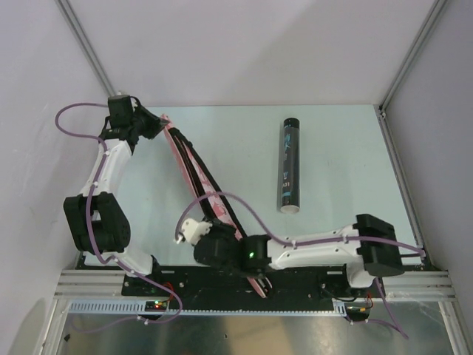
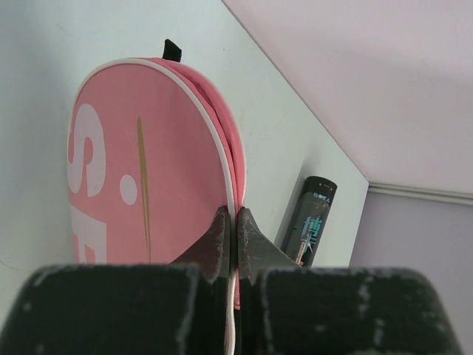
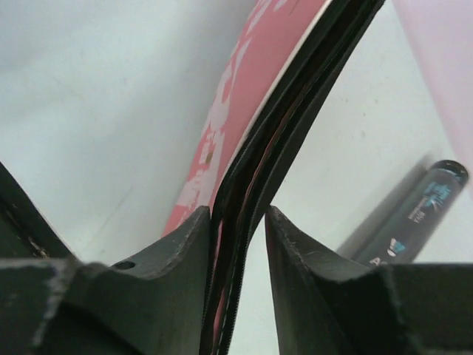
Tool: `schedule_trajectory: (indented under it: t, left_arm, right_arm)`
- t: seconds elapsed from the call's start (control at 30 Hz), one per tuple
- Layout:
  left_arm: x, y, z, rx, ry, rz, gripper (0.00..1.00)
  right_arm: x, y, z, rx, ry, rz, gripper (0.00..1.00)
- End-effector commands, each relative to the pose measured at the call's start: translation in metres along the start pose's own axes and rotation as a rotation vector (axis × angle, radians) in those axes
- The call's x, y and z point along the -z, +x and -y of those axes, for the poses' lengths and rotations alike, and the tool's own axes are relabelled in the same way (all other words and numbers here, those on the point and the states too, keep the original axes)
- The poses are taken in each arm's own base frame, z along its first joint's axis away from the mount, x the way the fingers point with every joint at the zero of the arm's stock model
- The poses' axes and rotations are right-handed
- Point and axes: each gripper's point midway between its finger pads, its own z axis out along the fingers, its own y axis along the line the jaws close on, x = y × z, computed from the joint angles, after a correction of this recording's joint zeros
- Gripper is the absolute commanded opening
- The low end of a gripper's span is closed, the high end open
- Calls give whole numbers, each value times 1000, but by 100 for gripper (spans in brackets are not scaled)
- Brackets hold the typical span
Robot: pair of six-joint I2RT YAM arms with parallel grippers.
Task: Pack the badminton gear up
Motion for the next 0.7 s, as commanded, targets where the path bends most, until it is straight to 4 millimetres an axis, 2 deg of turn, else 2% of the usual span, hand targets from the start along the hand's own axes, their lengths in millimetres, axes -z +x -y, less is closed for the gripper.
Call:
schedule_trajectory:
  t: [0.0,0.17,0.27,0.33,0.47,0.67]
  left_arm:
    - [1,-3,3,42,-17,19,0]
    - [4,-6,8,42,-8,28,0]
    - [5,-5,6,40,-12,28,0]
    - [5,-3,5,38,-11,21,0]
    - [3,3,5,45,1,-8,0]
    - [6,1,9,14,14,-6,0]
  right_arm:
    - [5,-59,45,-286,-75,163,43]
    - [-18,-87,104,-443,-101,286,50]
    - [-44,-104,141,-533,-94,353,38]
    - [-63,-113,155,-572,-121,375,35]
    - [-102,-129,171,-643,-175,395,37]
    - [-159,-128,174,-701,-184,366,36]
